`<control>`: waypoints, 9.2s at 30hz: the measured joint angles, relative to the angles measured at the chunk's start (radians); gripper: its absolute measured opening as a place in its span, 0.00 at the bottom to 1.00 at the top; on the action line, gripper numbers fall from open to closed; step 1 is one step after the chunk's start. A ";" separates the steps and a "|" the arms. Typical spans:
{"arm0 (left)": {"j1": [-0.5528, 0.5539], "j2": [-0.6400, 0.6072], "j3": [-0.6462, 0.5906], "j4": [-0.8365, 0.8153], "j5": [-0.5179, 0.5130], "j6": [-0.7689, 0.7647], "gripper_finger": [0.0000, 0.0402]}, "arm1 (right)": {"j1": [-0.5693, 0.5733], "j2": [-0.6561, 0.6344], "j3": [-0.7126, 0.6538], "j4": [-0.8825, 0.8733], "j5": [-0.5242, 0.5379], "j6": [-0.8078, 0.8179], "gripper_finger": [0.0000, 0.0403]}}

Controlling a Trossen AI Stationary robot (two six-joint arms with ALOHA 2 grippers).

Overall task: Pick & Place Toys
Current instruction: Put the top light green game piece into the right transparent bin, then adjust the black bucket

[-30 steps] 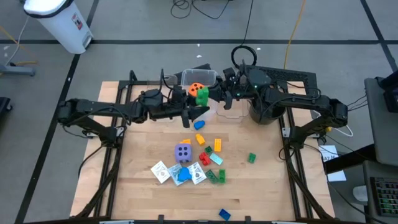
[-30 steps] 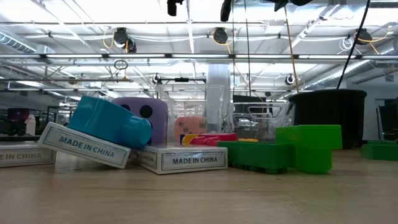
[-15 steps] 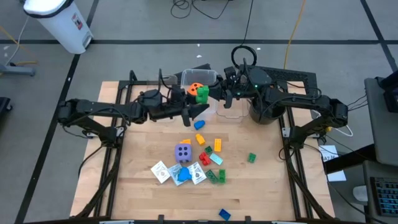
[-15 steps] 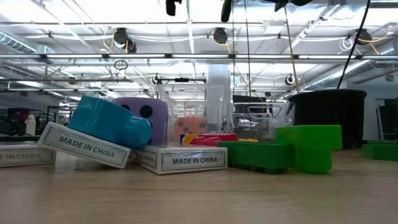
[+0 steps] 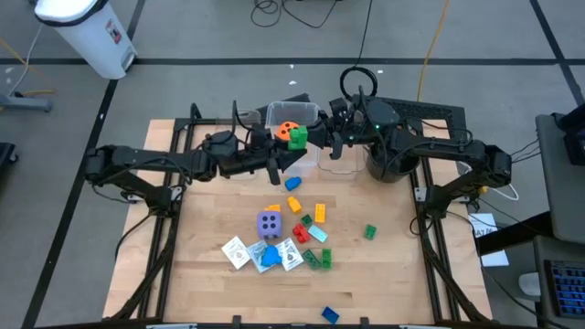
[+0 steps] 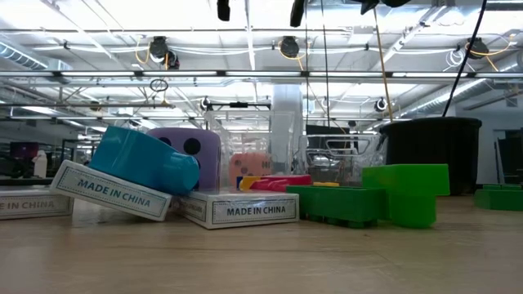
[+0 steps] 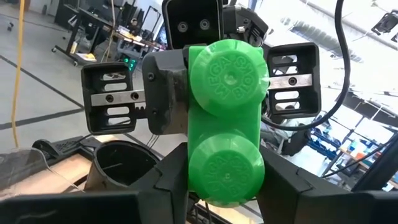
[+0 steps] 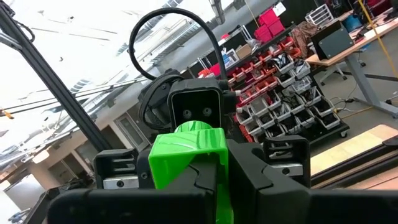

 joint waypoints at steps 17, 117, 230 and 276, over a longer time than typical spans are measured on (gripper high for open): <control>0.024 -0.037 0.000 -0.006 0.070 0.024 0.34 | -0.055 -0.004 0.000 0.043 -0.070 0.023 0.40; 0.182 0.439 0.917 -1.563 0.423 0.415 0.64 | -0.013 0.074 0.223 -0.860 -0.128 -0.558 0.33; 0.278 -0.283 0.052 -0.524 0.184 0.174 0.60 | -0.288 0.441 -0.070 -0.384 0.499 -0.415 0.33; 0.278 -0.283 0.052 -0.527 0.175 0.148 0.60 | -0.322 0.442 -0.191 -0.360 0.681 -0.309 0.49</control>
